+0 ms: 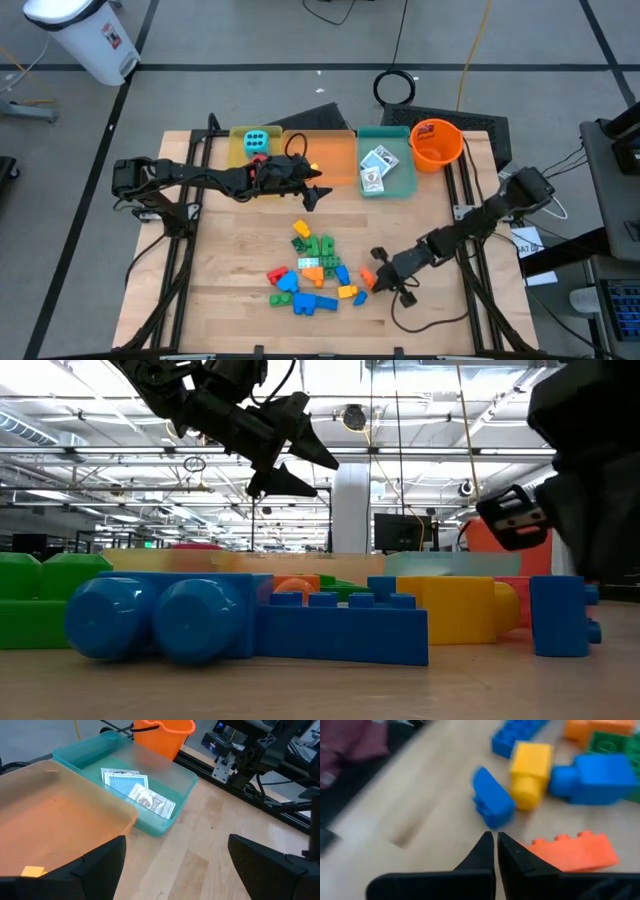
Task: Pick & Place Toys
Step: Put the orange game piece into the orange bin
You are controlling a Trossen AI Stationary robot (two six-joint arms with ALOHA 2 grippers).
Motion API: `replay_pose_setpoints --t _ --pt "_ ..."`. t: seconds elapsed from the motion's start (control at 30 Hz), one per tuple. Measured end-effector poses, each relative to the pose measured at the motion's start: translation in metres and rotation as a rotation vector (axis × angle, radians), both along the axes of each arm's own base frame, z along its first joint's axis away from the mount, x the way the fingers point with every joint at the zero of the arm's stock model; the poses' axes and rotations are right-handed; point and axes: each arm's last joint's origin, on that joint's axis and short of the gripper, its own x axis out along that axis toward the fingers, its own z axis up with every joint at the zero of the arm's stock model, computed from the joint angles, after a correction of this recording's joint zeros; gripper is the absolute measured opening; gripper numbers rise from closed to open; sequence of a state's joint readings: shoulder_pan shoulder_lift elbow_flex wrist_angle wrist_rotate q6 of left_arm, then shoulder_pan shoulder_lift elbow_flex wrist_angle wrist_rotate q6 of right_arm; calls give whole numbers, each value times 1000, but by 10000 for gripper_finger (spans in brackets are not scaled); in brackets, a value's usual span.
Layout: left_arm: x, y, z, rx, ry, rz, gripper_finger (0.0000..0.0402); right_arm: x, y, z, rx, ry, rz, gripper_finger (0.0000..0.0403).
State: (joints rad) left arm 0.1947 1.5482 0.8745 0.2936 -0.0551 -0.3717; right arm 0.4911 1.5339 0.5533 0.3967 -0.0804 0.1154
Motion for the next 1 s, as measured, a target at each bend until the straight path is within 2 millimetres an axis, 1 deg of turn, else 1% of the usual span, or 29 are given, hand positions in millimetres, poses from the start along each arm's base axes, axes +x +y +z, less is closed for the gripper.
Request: replay_pose_setpoints --t 0.1,0.27,0.3,0.37,0.43,0.53,0.63,0.73,0.83,0.9,1.0 --pt "0 0 0 0 0 0 353 -3 -4 0 -84 1 -30 1" --pt "0 0 0 0 0 0 353 -13 -18 9 -261 7 -164 1" --pt "0 0 0 1 0 0 353 -14 -19 12 -274 -3 -190 2" --pt "0 0 0 1 0 0 353 -14 -21 20 -246 -29 -261 7" --pt "0 0 0 1 -1 0 353 -15 -22 25 -218 -39 -328 21" --pt "0 0 0 1 -1 0 353 -15 -24 27 -209 -47 -351 60" --pt "0 0 0 1 -3 0 353 -13 -25 26 -172 -43 -383 121" --pt "0 0 0 1 -4 0 353 -10 -28 19 -185 -15 -405 187" --pt "0 0 0 1 -3 -2 353 -2 -26 9 -176 -20 -409 236" --pt "0 0 0 0 -3 -2 353 2 -25 2 -173 -19 -408 254" --pt "0 0 0 0 1 -3 353 6 -23 -7 -164 -12 -396 259"
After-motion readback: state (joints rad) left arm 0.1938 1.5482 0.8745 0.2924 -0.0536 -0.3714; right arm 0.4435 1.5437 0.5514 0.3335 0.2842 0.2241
